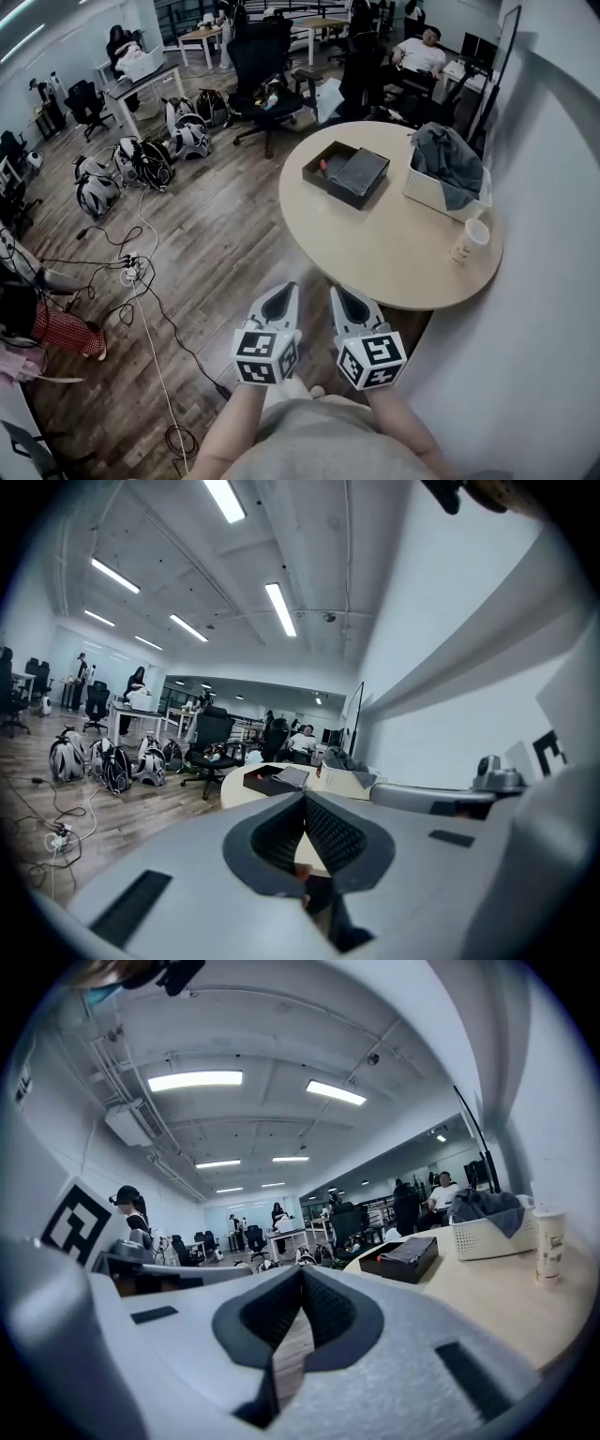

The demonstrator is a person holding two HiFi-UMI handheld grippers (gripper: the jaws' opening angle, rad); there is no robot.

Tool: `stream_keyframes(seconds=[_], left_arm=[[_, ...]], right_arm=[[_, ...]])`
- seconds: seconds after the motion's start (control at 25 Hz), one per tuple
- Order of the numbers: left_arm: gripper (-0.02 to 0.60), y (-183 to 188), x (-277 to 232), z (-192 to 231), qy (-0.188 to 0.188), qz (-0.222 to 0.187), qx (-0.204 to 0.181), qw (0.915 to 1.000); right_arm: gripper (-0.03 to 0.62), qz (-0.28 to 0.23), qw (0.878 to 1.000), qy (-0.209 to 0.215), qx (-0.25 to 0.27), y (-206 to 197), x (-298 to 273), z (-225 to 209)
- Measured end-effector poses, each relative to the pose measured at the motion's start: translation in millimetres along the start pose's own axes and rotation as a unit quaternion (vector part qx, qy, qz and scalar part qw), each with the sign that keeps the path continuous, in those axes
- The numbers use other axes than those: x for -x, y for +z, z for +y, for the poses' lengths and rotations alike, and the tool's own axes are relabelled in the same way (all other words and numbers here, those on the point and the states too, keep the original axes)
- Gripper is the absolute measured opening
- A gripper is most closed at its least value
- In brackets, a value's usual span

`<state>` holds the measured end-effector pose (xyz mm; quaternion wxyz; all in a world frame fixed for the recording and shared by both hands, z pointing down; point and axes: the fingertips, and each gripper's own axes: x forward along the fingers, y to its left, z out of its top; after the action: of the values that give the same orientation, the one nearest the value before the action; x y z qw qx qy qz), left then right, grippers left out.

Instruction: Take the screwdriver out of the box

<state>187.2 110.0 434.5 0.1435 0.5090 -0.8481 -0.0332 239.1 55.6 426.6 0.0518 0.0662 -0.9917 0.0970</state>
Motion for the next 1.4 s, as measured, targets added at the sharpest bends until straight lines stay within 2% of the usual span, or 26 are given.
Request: stream_keyframes(seconds=[0.32, 0.52, 0.96, 1.4], left_arm=[[0.005, 0, -12, -1, -0.006, 0.009, 0.008, 0.9999], [0.005, 0, -42, 14, -0.01, 0.013, 0.011, 0.9998], [0.005, 34, -149, 93, -0.051, 0.029, 0.003, 0.9983], [0.005, 75, -259, 178, -0.114, 0.056, -0.013, 0.9919]], right_arm=[[0.0, 0.017, 1.0, -0.01, -0.008, -7, -4, -13], [0.0, 0.022, 1.0, -0.012, -0.01, -9, -29, -29], [0.0, 0.025, 0.999, -0.038, -0.009, 10, -157, -60], [0.0, 0.025, 0.996, -0.082, -0.001, 41, -291, -88]])
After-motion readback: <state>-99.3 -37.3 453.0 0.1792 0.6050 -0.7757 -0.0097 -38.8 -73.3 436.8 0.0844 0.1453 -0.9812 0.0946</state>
